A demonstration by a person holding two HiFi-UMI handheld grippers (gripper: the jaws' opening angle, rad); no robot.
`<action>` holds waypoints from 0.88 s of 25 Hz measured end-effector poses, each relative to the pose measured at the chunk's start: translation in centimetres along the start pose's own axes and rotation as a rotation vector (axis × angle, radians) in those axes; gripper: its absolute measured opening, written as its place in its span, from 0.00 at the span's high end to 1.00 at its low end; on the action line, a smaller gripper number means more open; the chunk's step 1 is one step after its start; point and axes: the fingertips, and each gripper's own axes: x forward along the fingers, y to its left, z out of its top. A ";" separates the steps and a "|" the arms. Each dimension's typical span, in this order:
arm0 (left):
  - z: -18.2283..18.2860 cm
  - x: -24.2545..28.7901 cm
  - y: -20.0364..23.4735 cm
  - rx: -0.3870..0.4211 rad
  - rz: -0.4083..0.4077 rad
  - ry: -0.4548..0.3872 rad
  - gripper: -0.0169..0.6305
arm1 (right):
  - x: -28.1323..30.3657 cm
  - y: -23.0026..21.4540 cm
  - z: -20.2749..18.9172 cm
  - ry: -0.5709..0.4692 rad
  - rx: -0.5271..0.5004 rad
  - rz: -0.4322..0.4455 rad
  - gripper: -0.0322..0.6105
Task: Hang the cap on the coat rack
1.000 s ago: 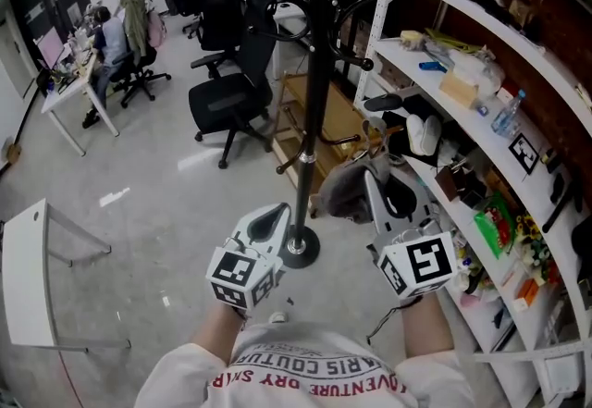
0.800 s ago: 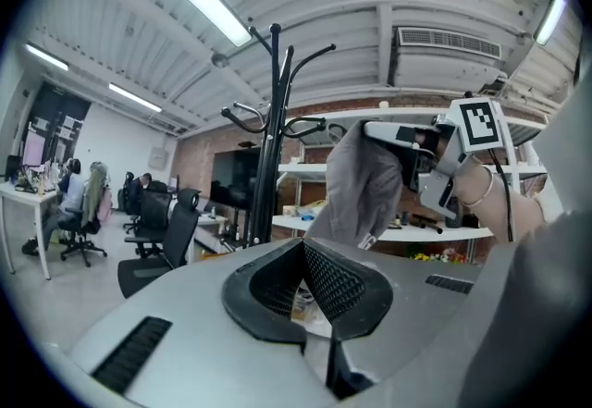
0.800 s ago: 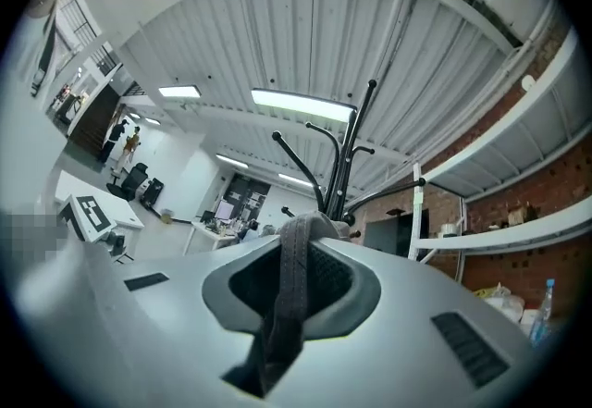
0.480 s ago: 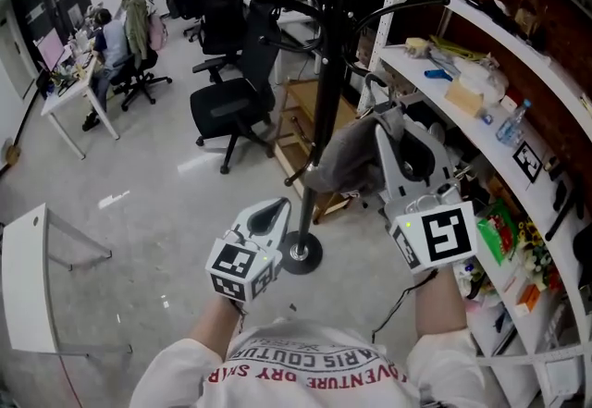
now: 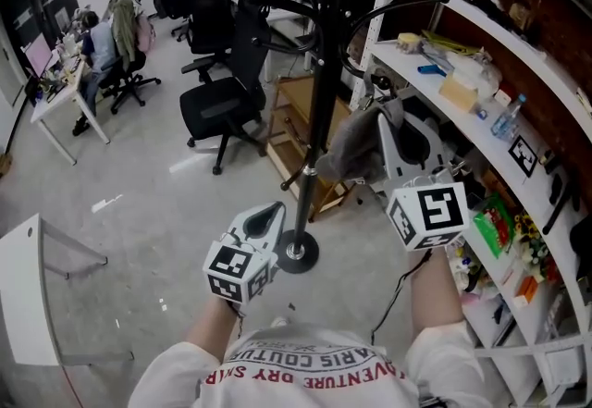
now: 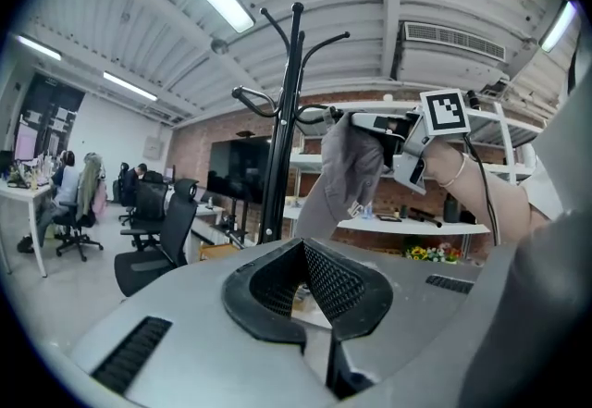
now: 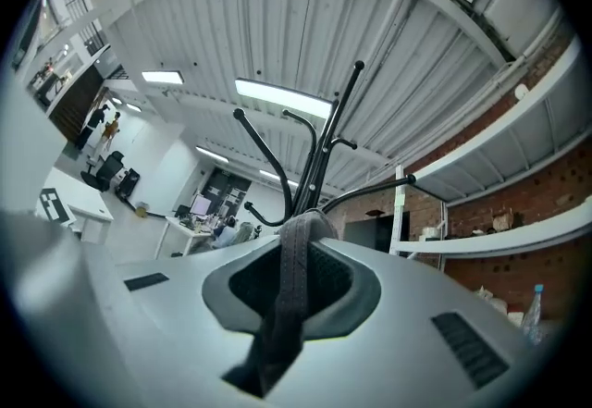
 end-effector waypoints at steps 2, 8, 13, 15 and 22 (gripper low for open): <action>-0.6 0.5 0.2 -0.011 -0.009 0.011 0.97 | 0.6 -0.2 -0.9 0.018 0.034 -0.002 0.89; -2.8 1.8 -0.6 -0.071 -0.058 0.050 0.97 | 2.1 0.0 -3.9 0.062 0.068 -0.019 0.89; -3.5 2.6 -1.3 -0.088 -0.090 0.060 0.97 | 3.4 0.5 -5.7 0.084 0.076 -0.037 0.89; -3.6 2.8 -1.0 -0.088 -0.081 0.059 0.97 | 3.9 0.9 -6.3 0.093 0.072 -0.033 0.89; -2.8 3.0 0.6 -0.056 -0.013 0.029 0.97 | 5.0 2.0 -9.7 0.127 0.065 -0.036 0.89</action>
